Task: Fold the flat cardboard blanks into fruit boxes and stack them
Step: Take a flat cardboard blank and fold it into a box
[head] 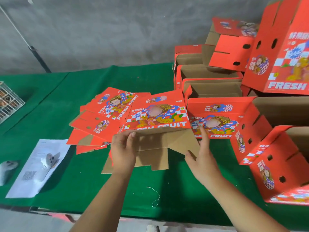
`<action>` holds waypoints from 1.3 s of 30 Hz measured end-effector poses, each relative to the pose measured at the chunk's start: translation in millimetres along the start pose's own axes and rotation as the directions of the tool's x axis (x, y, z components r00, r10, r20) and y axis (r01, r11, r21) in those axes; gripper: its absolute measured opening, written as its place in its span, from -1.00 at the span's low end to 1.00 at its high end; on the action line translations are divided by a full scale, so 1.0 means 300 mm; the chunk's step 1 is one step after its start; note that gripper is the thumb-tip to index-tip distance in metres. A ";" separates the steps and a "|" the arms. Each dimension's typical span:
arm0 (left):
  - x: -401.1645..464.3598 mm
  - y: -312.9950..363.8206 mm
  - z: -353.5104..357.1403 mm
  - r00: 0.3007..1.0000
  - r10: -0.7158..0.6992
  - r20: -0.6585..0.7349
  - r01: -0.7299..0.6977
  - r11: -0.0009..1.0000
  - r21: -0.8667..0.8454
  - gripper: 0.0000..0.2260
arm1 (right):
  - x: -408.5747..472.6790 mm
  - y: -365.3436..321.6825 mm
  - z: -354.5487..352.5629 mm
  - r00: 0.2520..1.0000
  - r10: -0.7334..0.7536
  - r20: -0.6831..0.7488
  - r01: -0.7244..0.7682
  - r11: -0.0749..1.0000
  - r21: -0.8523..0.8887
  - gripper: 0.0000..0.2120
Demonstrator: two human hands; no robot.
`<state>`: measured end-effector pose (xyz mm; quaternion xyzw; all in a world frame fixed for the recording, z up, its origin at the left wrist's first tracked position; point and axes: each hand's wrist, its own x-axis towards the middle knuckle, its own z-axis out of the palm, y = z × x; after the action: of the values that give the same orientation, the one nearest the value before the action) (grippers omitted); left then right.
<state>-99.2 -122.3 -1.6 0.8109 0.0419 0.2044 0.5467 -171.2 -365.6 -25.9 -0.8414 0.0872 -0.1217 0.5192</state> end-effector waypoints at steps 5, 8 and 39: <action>0.032 0.048 -0.051 0.992 0.119 -0.037 -0.116 0.990 0.086 -0.82 | -0.047 0.005 0.043 0.984 0.164 -0.066 -0.109 0.855 0.508 -0.22; 0.044 0.062 -0.060 0.992 0.124 -0.032 -0.120 0.988 0.099 -0.86 | 0.002 -0.025 0.019 0.985 0.068 -0.159 0.003 0.911 0.411 -0.40; 0.300 0.294 -0.041 0.467 0.628 0.623 -0.875 0.223 0.430 -0.54 | 0.329 -0.201 -0.317 0.951 -0.151 -0.270 0.127 0.986 -0.104 -0.51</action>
<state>-35.3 -120.5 107.8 0.8840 -0.3753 0.2784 0.0134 -103.9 -446.7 80.3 -0.8416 0.1045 -0.2708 0.4555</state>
